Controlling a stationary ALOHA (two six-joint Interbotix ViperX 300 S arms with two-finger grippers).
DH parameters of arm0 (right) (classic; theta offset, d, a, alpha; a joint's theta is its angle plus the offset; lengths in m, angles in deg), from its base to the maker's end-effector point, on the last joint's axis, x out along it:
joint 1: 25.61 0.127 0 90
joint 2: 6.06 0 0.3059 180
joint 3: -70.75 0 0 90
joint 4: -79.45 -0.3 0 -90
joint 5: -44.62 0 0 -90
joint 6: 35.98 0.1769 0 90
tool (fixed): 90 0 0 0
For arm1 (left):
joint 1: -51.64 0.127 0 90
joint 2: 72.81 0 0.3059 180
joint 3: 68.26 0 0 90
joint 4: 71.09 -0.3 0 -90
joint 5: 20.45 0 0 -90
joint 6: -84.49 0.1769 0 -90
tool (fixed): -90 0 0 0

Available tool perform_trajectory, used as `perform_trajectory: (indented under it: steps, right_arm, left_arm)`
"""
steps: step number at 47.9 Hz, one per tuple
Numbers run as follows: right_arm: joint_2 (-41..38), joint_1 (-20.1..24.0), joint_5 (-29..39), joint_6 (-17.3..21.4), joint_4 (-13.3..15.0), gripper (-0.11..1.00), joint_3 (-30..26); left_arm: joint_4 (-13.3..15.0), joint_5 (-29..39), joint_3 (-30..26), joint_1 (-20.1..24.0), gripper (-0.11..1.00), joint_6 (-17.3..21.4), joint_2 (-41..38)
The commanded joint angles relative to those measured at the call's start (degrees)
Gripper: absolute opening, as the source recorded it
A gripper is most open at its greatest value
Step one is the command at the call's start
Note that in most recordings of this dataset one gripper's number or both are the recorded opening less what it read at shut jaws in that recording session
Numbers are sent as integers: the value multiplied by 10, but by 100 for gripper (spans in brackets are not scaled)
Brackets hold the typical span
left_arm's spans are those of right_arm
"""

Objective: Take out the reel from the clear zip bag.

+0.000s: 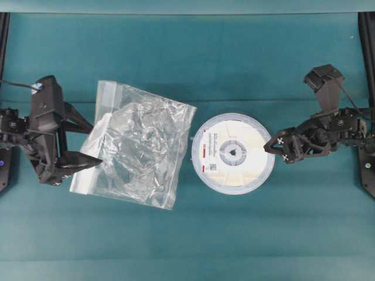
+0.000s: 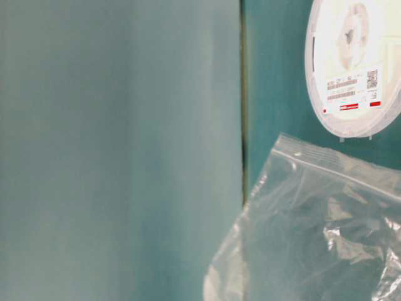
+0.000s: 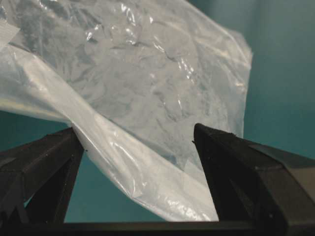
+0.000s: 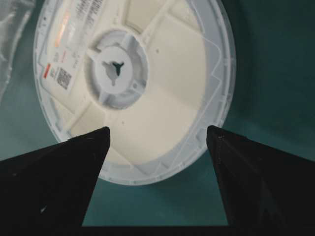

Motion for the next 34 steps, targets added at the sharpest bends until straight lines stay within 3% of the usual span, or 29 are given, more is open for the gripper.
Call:
perform_trajectory:
  steps: [1, 9, 14, 24, 34]
  right_arm:
    - [11, -1, 2, -7, 1, 90, -3]
    - [17, 0, 4, -6, 9, 90, -3]
    - [19, 0, 4, -6, 11, 90, -3]
    - [23, 0, 0, -8, 16, 90, -4]
    - [35, 1, -4, -25, 75, 90, -12]
  left_arm:
    - [-3, -2, -10, -1, 94, 32, 12]
    - [-3, -2, -10, -1, 94, 123, 27]
    - [-3, -2, -14, -1, 94, 155, 35]
    - [-3, -2, -25, -1, 94, 166, 50]
    - [-3, -3, -34, -1, 94, 159, 66]
